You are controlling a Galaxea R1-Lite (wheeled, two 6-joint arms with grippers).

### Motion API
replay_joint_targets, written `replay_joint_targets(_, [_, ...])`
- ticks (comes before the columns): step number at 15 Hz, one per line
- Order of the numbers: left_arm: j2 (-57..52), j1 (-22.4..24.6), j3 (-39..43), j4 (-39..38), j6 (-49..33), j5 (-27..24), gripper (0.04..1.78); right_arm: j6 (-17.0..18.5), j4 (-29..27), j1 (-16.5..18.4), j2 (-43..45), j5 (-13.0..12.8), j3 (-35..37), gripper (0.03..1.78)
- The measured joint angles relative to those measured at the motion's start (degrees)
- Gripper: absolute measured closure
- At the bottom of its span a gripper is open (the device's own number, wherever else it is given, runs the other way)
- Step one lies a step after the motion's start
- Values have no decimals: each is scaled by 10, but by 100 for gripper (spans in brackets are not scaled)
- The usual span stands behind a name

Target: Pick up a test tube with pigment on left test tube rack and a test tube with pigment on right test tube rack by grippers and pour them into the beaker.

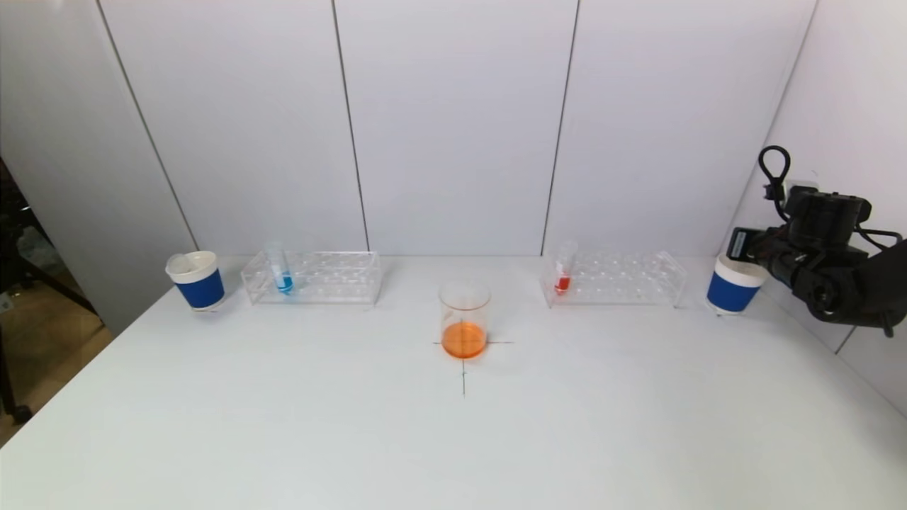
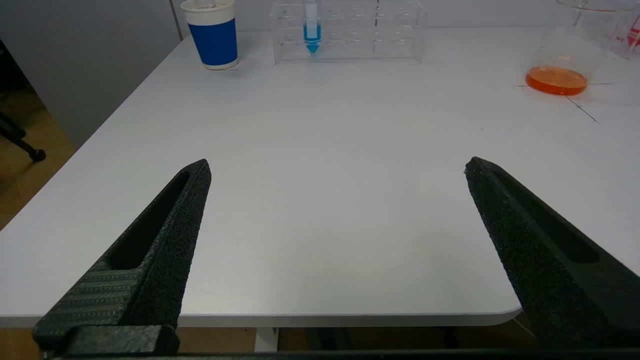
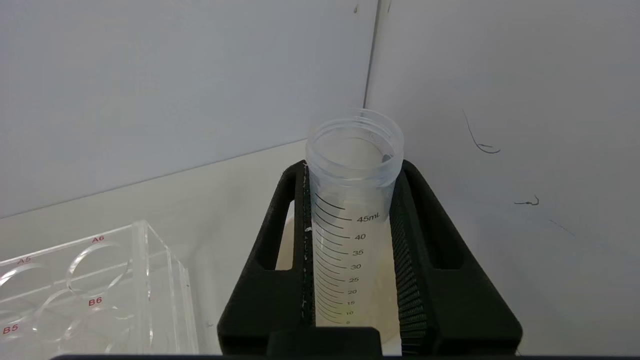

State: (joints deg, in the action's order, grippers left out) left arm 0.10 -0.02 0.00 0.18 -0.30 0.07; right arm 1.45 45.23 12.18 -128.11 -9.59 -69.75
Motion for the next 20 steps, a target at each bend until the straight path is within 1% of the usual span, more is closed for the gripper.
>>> replay_joint_targets(2, [0,0,0,0,0,0,4,0,1,0,1,1,0,110])
replay_joint_targets(4, [0,0,0,0,0,0,4,0,1,0,2,1,0,82])
replay_joint_targets(6, [0,0,0,0,0,0,4,0,1,0,2,1,1,48])
replay_joint_targets(7, [0,0,0,0,0,0,4,0,1,0,3,1,2,35])
replay_joint_targets(8, [0,0,0,0,0,0,4,0,1,0,3,1,2,25])
replay_joint_targets(10, [0,0,0,0,0,0,4,-1,1,0,4,1,2,9])
replay_joint_targets(11, [0,0,0,0,0,0,4,-1,1,0,5,1,2,5])
replay_joint_targets(13, [0,0,0,0,0,0,4,-2,5,0,8,3,4,4])
replay_joint_targets(14, [0,0,0,0,0,0,4,-5,18,-3,11,12,8,4])
replay_joint_targets(16, [0,0,0,0,0,0,4,-13,59,-10,21,50,20,4])
replay_joint_targets(17, [0,0,0,0,0,0,4,-19,85,-16,28,74,23,4])
replay_joint_targets(18, [0,0,0,0,0,0,4,-32,101,-23,37,90,25,4])
replay_joint_targets(20, [0,0,0,0,0,0,4,-67,108,-46,62,102,30,4])
